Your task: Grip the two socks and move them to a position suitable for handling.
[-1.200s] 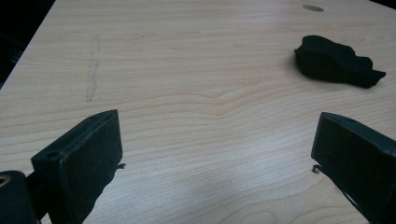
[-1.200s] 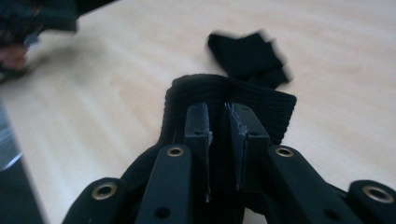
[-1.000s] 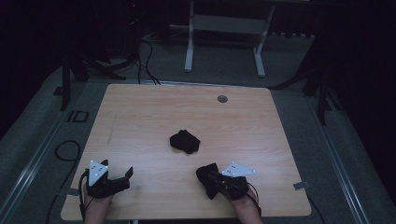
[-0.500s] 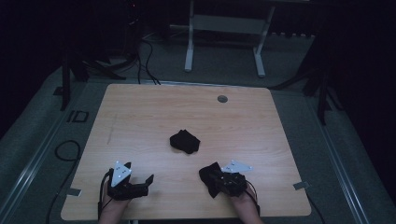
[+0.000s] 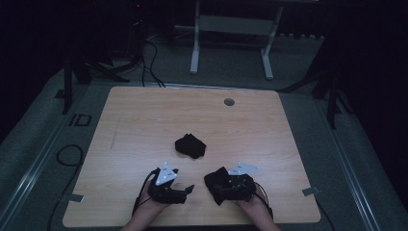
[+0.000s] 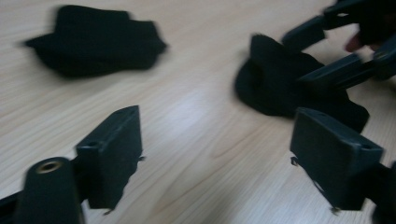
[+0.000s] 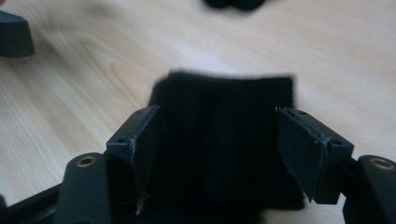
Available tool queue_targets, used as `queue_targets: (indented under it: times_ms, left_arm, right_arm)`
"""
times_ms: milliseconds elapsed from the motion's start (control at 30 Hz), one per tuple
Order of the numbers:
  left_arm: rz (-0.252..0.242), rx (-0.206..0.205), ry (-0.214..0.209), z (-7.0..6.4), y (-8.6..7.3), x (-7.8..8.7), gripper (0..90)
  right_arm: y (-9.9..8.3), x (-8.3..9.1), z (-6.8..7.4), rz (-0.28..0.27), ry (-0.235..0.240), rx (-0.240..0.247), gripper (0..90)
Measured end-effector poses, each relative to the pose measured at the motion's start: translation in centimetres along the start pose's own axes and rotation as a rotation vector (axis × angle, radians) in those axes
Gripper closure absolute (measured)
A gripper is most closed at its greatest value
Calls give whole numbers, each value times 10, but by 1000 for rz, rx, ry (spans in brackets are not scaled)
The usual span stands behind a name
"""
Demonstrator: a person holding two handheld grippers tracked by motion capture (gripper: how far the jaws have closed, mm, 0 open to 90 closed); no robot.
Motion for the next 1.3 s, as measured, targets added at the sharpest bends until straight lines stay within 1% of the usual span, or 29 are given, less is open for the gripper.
queue_targets:
  times_ms: [33, 67, 100, 133, 200, 233, 300, 333, 367, 433, 500, 567, 600, 667, 733, 767, 800, 833, 867, 933, 967, 1000, 1033, 1067, 1100, 1133, 1200, 1233, 1300]
  left_arm:
    - [12, -11, -13, -3, 1, -5, 193]
    - [20, -17, -22, -5, 2, -9, 194]
    - [26, -26, -34, -7, 3, -13, 206]
    - [29, -32, -45, -9, 4, -16, 231]
    - [41, -37, -68, -10, 4, -21, 247]
    - [41, -42, -72, -10, 5, -22, 281]
    - [50, -42, -92, -10, 5, -25, 299]
    - [49, -43, -97, -10, 6, -25, 316]
    - [44, -46, -103, -10, 6, -25, 328]
    - [38, -54, -121, -11, 8, -23, 328]
    - [24, -56, -146, -11, 12, -21, 328]
    - [13, -62, -153, -10, 16, -21, 328]
    - [1, -52, -161, -9, 18, -20, 328]
    - [-24, -28, -196, -8, 22, -18, 328]
    - [-40, -33, -217, -9, 27, -16, 338]
    - [-40, -33, -217, -9, 27, -16, 370]
    - [-50, -67, -225, -11, 30, -14, 370]
    - [-53, -72, -238, -12, 32, -14, 436]
    - [-53, -77, -246, -13, 32, -15, 467]
    - [-62, -72, -272, -15, 33, -15, 575]
    - [-62, -72, -272, -15, 33, -15, 610]
    - [-64, -66, -293, -17, 33, -15, 610]
    - [-66, -68, -284, -17, 32, -16, 747]
    - [-65, -66, -277, -17, 32, -16, 820]
    - [-63, -61, -275, -17, 33, -15, 849]
    - [-61, -64, -270, -17, 33, -15, 860]
    - [-46, -83, -236, -17, 33, -14, 867]
    - [-43, -79, -234, -18, 33, -13, 868]
    - [-35, -89, -221, -17, 33, -11, 871]
  right_arm:
    - [-3, -3, 0, 7, -18, 13, 310]
    - [-4, -4, 0, 5, -41, 43, 348]
    - [-5, -3, 1, 14, -59, 68, 408]
    - [-4, -2, 0, 20, -66, 80, 498]
    - [-5, -2, -1, 7, -79, 98, 624]
    - [-5, -2, -1, 0, -84, 108, 692]
    - [-4, -2, -2, 3, -86, 114, 739]
    - [-3, -1, -2, 3, -83, 104, 752]
    - [-1, 2, -1, -18, -61, 94, 756]
    - [5, 10, 4, -61, -41, 106, 757]
    - [12, 19, 10, -104, 6, 106, 757]
    - [20, 28, 14, -130, 26, 111, 757]
    - [23, 33, 17, -145, 42, 111, 757]
    - [29, 40, 22, -160, 62, 123, 757]
    - [32, 45, 26, -168, 74, 137, 757]
    - [32, 45, 26, -168, 74, 137, 757]
    - [32, 46, 29, -164, 86, 144, 756]
    - [34, 47, 32, -167, 88, 158, 756]
    - [34, 48, 33, -168, 94, 161, 756]
    - [35, 48, 33, -173, 97, 155, 756]
    - [35, 48, 33, -173, 97, 155, 756]
    - [35, 49, 32, -175, 105, 143, 756]
    - [35, 48, 30, -173, 106, 136, 755]
    - [34, 48, 29, -173, 106, 134, 756]
    - [34, 48, 28, -171, 105, 131, 755]
    - [33, 47, 28, -169, 103, 133, 755]
    - [32, 47, 27, -169, 100, 132, 754]
    - [32, 46, 26, -169, 95, 129, 753]
    - [32, 46, 23, -170, 87, 122, 753]
Point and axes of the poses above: each handheld gripper's, and its own axes: x roughly backward along the jaws, y roughly out of its top, z roughly to its left, the point moved 5 cm from there along -x, roughly forward along the jaws, and after that the axes turned 1 degree about y, right-handed, at the moved point
